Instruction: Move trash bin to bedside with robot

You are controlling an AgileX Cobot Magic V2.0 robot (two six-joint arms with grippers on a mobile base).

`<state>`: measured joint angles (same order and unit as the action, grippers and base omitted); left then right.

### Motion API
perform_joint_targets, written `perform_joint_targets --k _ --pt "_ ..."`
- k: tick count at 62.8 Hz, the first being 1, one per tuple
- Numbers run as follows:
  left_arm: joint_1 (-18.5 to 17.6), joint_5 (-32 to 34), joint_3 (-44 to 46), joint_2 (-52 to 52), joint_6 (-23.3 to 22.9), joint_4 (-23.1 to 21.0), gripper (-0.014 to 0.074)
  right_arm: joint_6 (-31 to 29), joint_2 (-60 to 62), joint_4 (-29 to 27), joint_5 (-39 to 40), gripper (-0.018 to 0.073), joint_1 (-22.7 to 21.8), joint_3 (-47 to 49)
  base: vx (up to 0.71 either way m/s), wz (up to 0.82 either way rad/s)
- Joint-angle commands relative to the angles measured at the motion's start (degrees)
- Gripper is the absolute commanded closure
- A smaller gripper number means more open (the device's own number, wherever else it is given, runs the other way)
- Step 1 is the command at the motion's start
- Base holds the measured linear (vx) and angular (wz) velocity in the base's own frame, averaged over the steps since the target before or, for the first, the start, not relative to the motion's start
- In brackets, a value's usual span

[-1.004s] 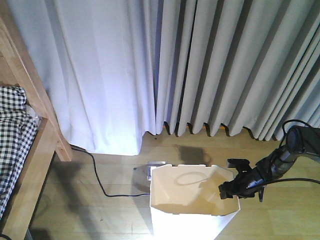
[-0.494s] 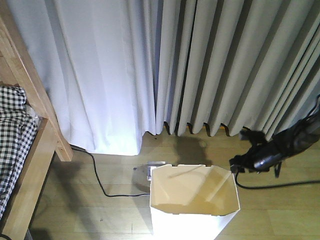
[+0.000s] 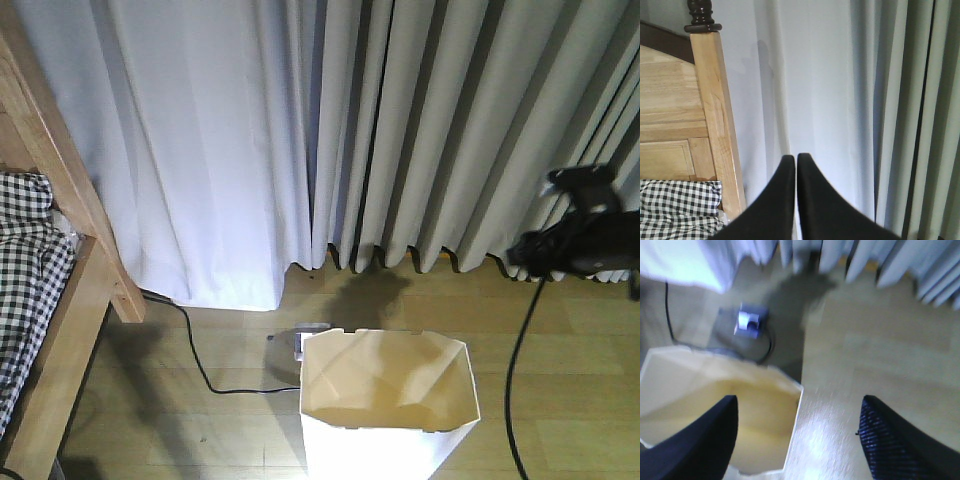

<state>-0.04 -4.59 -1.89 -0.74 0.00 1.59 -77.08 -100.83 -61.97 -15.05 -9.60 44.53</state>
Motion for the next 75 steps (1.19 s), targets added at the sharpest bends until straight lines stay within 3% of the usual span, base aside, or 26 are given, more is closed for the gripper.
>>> perform_joint_targets --k 1,29,55,62,72,75 --pt "-0.4 4.3 -0.7 -0.8 -0.8 -0.5 0.0603 -0.3 11.1 -0.6 0.6 0.0064 -0.3 -1.9 0.0 0.0" --pt "-0.4 4.3 -0.7 -0.8 -0.8 -0.5 0.0603 6.4 52.0 -0.8 1.4 0.0064 -0.3 -15.3 0.0 0.0" --pt "-0.4 4.3 -0.7 -0.8 -0.8 -0.5 0.0603 8.4 82.0 -3.7 14.6 0.0074 2.9 -30.5 0.0 0.0" --pt "-0.4 4.3 -0.7 -0.8 -0.8 -0.5 0.0603 8.3 85.7 -3.7 13.7 0.0181 3.9 -30.8 0.0 0.0" --pt "-0.4 4.3 -0.7 -0.8 -0.8 -0.5 0.0603 8.3 85.9 -3.7 12.4 0.0529 4.5 -30.8 0.0 0.0" --pt "-0.4 4.3 -0.7 -0.8 -0.8 -0.5 0.0603 8.3 85.9 -3.7 12.6 0.0574 4.5 -30.8 0.0 0.0"
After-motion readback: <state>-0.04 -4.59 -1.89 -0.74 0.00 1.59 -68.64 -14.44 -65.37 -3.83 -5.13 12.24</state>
